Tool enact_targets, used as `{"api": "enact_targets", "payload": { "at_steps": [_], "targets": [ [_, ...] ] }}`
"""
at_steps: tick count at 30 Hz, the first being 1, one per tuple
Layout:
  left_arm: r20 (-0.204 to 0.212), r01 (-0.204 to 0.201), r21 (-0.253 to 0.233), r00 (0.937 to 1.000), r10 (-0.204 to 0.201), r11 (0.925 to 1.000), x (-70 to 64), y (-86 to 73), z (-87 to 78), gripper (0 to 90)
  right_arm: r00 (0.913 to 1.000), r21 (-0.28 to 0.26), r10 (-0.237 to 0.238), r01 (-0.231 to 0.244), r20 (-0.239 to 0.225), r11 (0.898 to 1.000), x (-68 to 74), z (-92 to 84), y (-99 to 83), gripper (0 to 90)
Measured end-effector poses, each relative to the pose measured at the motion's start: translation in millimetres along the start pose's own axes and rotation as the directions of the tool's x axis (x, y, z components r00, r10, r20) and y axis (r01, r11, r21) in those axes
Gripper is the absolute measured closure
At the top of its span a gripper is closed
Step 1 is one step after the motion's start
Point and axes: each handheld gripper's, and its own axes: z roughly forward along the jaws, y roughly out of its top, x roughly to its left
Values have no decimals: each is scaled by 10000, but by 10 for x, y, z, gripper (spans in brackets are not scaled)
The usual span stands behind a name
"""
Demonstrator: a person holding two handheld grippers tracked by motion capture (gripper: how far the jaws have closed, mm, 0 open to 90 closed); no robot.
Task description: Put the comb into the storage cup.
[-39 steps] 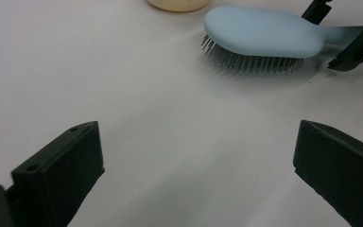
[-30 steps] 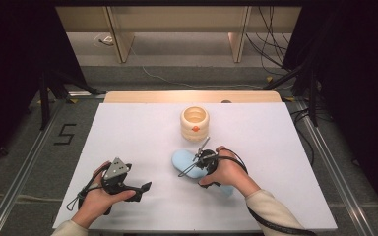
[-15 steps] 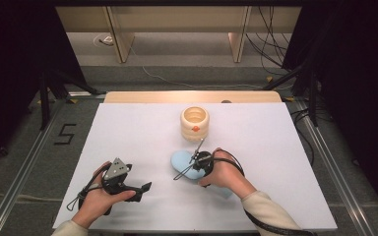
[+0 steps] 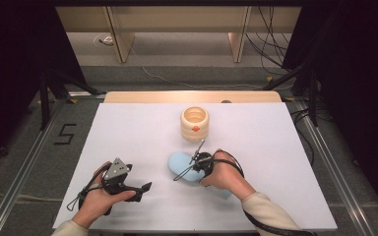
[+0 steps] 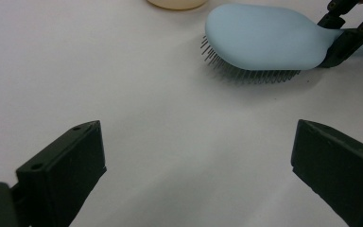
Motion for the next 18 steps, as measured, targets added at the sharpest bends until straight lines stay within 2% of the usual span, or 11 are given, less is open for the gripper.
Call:
{"api": "enact_targets", "payload": {
  "at_steps": [18],
  "targets": [
    [3,66,12,10000,-66,10000,1,-7,4,36,10000,-623,63,-66,-48,9980,-5,-15,-88,707]
  ]
}}
